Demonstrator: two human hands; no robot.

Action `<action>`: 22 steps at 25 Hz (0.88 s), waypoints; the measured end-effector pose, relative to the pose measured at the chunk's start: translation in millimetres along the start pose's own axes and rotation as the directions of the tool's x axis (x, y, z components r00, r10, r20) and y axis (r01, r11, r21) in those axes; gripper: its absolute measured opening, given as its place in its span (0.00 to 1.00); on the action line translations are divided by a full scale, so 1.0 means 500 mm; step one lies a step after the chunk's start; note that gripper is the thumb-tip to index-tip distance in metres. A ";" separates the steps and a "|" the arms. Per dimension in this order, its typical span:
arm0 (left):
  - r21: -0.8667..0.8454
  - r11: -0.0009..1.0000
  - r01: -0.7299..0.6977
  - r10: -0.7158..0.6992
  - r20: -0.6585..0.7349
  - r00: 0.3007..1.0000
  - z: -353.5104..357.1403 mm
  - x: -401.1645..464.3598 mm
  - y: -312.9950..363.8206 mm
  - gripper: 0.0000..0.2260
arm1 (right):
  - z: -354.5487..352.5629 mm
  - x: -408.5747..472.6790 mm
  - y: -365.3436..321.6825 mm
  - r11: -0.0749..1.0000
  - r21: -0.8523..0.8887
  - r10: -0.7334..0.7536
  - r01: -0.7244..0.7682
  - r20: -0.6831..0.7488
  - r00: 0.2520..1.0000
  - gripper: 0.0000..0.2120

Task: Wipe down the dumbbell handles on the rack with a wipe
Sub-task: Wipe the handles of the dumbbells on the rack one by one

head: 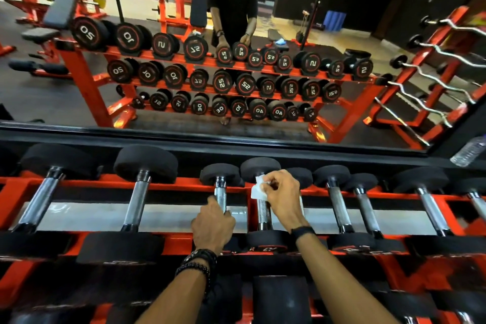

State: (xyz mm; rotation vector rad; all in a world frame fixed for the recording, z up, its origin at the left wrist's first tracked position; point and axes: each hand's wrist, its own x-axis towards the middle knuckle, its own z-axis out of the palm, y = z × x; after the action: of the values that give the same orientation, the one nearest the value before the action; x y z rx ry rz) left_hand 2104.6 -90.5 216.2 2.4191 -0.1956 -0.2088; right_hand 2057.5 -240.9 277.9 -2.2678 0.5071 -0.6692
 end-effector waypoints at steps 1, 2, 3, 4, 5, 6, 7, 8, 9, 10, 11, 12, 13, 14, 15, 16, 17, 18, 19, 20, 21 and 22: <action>0.001 1.000 0.006 -0.006 -0.002 1.000 -0.001 0.001 -0.001 0.15 | 0.001 -0.006 0.000 1.000 0.001 0.007 -0.007 0.002 1.000 0.10; 0.002 1.000 0.006 -0.006 -0.005 1.000 -0.001 0.001 -0.002 0.15 | 0.002 -0.021 0.005 1.000 -0.016 0.020 -0.020 0.012 1.000 0.09; 0.004 1.000 0.002 -0.002 -0.008 1.000 0.001 0.002 -0.003 0.15 | 0.000 -0.042 0.015 0.998 -0.048 0.030 -0.028 0.027 0.999 0.08; 0.010 1.000 -0.004 0.004 -0.007 1.000 0.002 0.002 -0.002 0.15 | -0.003 -0.065 0.025 0.996 -0.086 0.030 -0.026 0.045 0.999 0.06; 0.021 1.000 -0.010 0.010 -0.008 1.000 0.003 0.003 -0.002 0.15 | -0.009 -0.081 0.033 0.993 -0.113 0.042 -0.032 0.082 0.996 0.05; 0.032 0.999 -0.011 0.011 -0.008 1.000 0.003 0.003 0.000 0.15 | -0.014 -0.088 0.037 0.990 -0.130 0.065 -0.048 0.129 0.990 0.05; 0.037 0.999 -0.010 0.010 -0.006 1.000 0.003 0.003 0.000 0.15 | -0.016 -0.083 0.036 0.987 -0.143 0.093 -0.069 0.168 0.981 0.06; 0.037 0.999 -0.009 0.009 -0.005 1.000 0.002 0.002 0.001 0.15 | -0.015 -0.071 0.032 0.986 -0.151 0.097 -0.069 0.184 0.978 0.06; 0.035 0.999 -0.009 0.009 -0.003 1.000 0.002 0.002 0.001 0.15 | -0.012 -0.055 0.024 0.986 -0.157 0.081 -0.054 0.171 0.982 0.05; 0.029 1.000 -0.008 0.008 -0.002 1.000 0.000 0.000 0.003 0.15 | -0.006 -0.035 0.019 0.987 -0.157 0.059 -0.036 0.141 0.988 0.06; 0.019 1.000 -0.005 0.005 -0.004 1.000 -0.001 -0.001 0.003 0.15 | 0.001 -0.011 0.013 0.990 -0.138 0.043 -0.028 0.103 0.994 0.06; 0.010 1.000 -0.002 0.002 -0.002 1.000 -0.003 -0.003 0.003 0.15 | 0.007 0.010 0.010 0.994 -0.109 0.035 -0.027 0.068 0.997 0.05; 0.005 1.000 0.001 -0.001 -0.004 1.000 -0.005 -0.003 0.004 0.15 | 0.012 0.024 0.009 0.996 -0.080 0.037 -0.033 0.048 0.998 0.04; 0.005 1.000 0.003 -0.003 -0.004 1.000 -0.007 -0.004 0.004 0.15 | 0.013 0.027 0.011 0.997 -0.054 0.050 -0.047 0.048 0.998 0.04; 0.004 1.000 0.002 -0.002 -0.005 1.000 -0.006 -0.003 0.004 0.15 | 0.008 0.021 0.016 0.997 -0.035 0.071 -0.068 0.079 0.994 0.06; -0.001 1.000 0.002 -0.002 -0.006 1.000 -0.005 -0.002 0.004 0.14 | -0.002 0.005 0.022 0.996 -0.028 0.083 -0.080 0.143 0.986 0.09; -0.003 1.000 -0.001 0.001 -0.005 1.000 -0.002 -0.001 0.003 0.14 | -0.014 -0.017 0.033 0.996 -0.031 0.087 -0.081 0.234 0.968 0.12; 0.006 1.000 -0.004 0.004 -0.003 1.000 -0.001 0.000 0.003 0.14 | -0.027 -0.042 0.037 0.995 -0.032 0.096 -0.090 0.338 0.936 0.14; 0.022 1.000 -0.008 0.008 -0.003 1.000 -0.001 0.000 0.003 0.15 | -0.035 -0.059 0.037 0.994 -0.035 0.110 -0.106 0.415 0.903 0.15; 0.035 0.999 -0.011 0.011 -0.002 1.000 -0.001 0.000 0.003 0.15 | -0.037 -0.062 0.035 0.993 -0.039 0.117 -0.111 0.439 0.891 0.14; 0.039 0.999 -0.015 0.015 -0.001 1.000 0.000 -0.001 0.003 0.15 | -0.033 -0.052 0.034 0.993 -0.042 0.115 -0.107 0.411 0.904 0.14; 0.035 0.999 -0.019 0.019 0.002 1.000 0.000 -0.001 0.003 0.15 | -0.026 -0.034 0.030 0.995 -0.042 0.101 -0.092 0.346 0.933 0.12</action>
State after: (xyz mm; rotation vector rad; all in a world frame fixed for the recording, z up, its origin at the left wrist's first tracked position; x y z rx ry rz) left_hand 2103.8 -91.6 217.3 2.4505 -0.2242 -0.2000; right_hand 2033.9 -248.5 269.8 -2.3003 0.4501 -0.2024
